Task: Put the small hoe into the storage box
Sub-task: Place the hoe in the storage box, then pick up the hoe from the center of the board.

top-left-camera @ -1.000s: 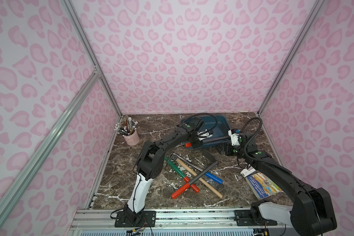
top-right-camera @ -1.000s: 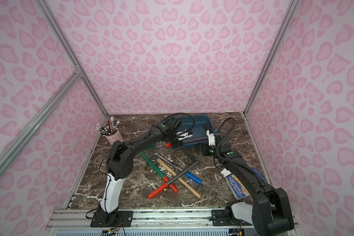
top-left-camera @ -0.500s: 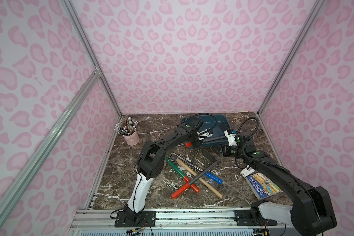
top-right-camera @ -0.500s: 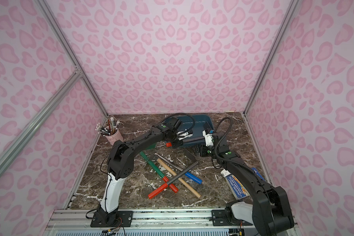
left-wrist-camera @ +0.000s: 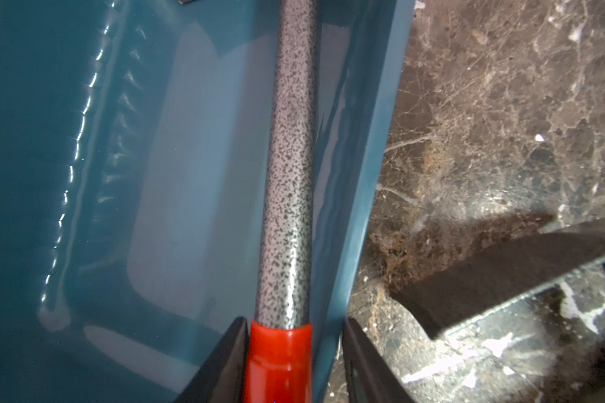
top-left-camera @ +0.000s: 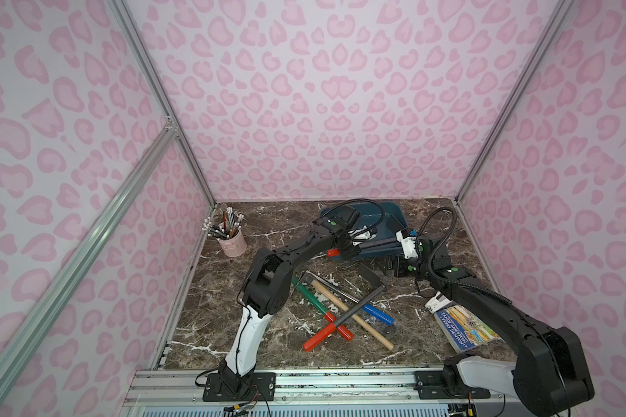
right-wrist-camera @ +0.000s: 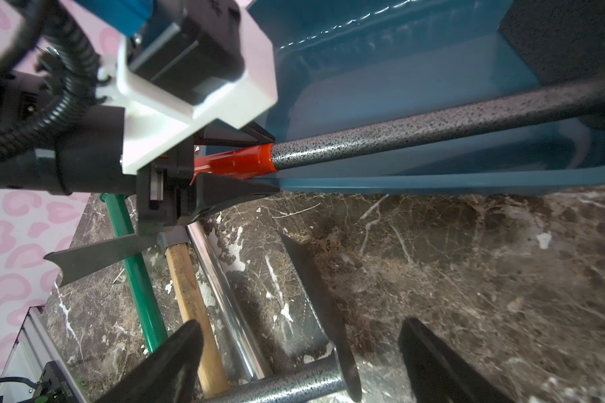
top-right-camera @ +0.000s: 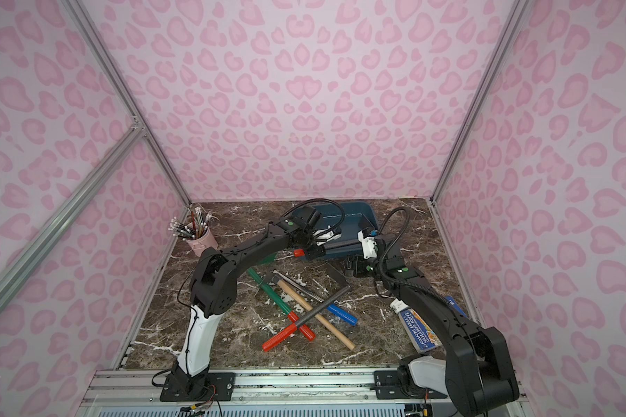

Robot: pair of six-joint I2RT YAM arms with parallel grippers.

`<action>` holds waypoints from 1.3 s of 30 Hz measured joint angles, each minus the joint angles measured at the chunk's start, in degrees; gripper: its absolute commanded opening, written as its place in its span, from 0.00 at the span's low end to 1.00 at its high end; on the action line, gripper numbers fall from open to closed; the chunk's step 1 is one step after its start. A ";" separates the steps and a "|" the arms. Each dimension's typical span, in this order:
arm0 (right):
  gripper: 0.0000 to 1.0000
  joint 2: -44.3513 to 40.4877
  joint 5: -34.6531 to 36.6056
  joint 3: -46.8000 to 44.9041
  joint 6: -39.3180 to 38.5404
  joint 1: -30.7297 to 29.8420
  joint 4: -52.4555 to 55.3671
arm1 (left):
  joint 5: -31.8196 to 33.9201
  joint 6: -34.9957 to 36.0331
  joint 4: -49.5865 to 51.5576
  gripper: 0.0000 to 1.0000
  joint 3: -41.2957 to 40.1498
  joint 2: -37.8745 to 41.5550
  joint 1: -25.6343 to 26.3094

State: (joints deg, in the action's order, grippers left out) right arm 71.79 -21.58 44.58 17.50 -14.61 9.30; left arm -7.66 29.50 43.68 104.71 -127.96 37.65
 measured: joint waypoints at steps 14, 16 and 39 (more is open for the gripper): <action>0.92 -0.37 -0.42 -0.04 -0.61 -0.48 0.00 | 1.51 -1.16 -1.11 0.57 0.20 1.88 -0.04; 0.92 -0.55 -0.48 -0.11 -0.61 -0.57 -0.02 | 1.49 -1.84 -1.11 0.57 0.20 2.51 -0.04; 0.92 -0.13 -2.10 -0.83 -0.87 -1.84 -0.85 | 2.10 -13.27 -6.91 0.60 -19.78 20.04 1.46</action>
State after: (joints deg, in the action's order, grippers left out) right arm 71.66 -23.68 43.75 16.62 -16.45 8.45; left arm -5.56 16.23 36.77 84.93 -107.92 39.11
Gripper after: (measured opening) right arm 0.924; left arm 0.604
